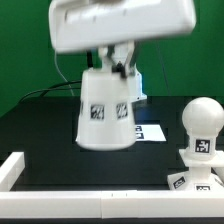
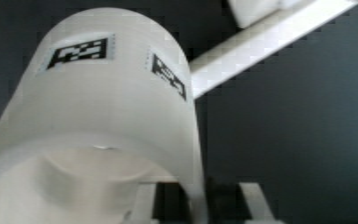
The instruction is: Assemble lamp
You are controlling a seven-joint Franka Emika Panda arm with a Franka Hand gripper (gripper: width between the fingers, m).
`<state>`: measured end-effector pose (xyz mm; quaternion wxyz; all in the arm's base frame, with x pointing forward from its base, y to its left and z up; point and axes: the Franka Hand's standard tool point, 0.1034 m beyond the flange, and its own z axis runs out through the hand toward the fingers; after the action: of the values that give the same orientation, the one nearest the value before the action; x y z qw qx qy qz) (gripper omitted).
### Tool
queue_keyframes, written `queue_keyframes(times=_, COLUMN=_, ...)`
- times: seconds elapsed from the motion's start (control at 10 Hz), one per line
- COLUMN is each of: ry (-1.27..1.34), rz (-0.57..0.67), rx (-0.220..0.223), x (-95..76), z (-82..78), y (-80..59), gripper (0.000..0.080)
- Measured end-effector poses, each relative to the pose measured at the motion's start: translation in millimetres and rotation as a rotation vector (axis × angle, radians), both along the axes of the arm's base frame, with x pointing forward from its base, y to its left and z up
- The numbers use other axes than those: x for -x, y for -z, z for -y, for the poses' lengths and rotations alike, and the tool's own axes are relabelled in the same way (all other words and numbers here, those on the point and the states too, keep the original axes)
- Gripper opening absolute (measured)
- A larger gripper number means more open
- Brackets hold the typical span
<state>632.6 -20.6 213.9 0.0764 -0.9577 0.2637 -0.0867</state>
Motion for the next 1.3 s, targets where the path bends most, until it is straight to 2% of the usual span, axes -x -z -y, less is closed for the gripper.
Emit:
queue_keyframes(times=0.1, ry=0.035, rz=0.007, rx=-0.019, x=-0.7, z=-5.8, y=-12.2, gripper=0.0041)
queue_keyframes(times=0.3, ry=0.048, rz=-0.005, rx=-0.016, x=0.7, z=-3.9, y=-3.7, gripper=0.0041)
queue_keyframes(times=0.5, ry=0.057, rz=-0.007, rx=-0.019, x=0.9, z=-6.1, y=-3.2, gripper=0.0041)
queue_keyframes(times=0.6, ry=0.074, rz=-0.012, rx=-0.029, x=1.0, z=-15.3, y=-2.8, gripper=0.0041)
queue_keyframes(times=0.7, ry=0.079, rz=-0.007, rx=-0.048, x=-0.6, z=-23.7, y=-11.9, gripper=0.0041)
queue_keyframes(times=0.8, ry=0.09, rz=0.012, rx=-0.072, x=-2.3, z=-35.6, y=-27.2, gripper=0.0041)
queue_keyframes(times=0.9, ry=0.093, rz=0.022, rx=-0.087, x=-3.0, z=-46.3, y=-34.1, gripper=0.0041)
queue_keyframes(times=1.1, ry=0.116, rz=0.023, rx=-0.102, x=-3.7, z=-67.9, y=-36.0, gripper=0.0041)
queue_keyframes(times=1.3, ry=0.139, rz=0.0, rx=-0.104, x=-0.8, z=-92.8, y=-26.8, gripper=0.0041)
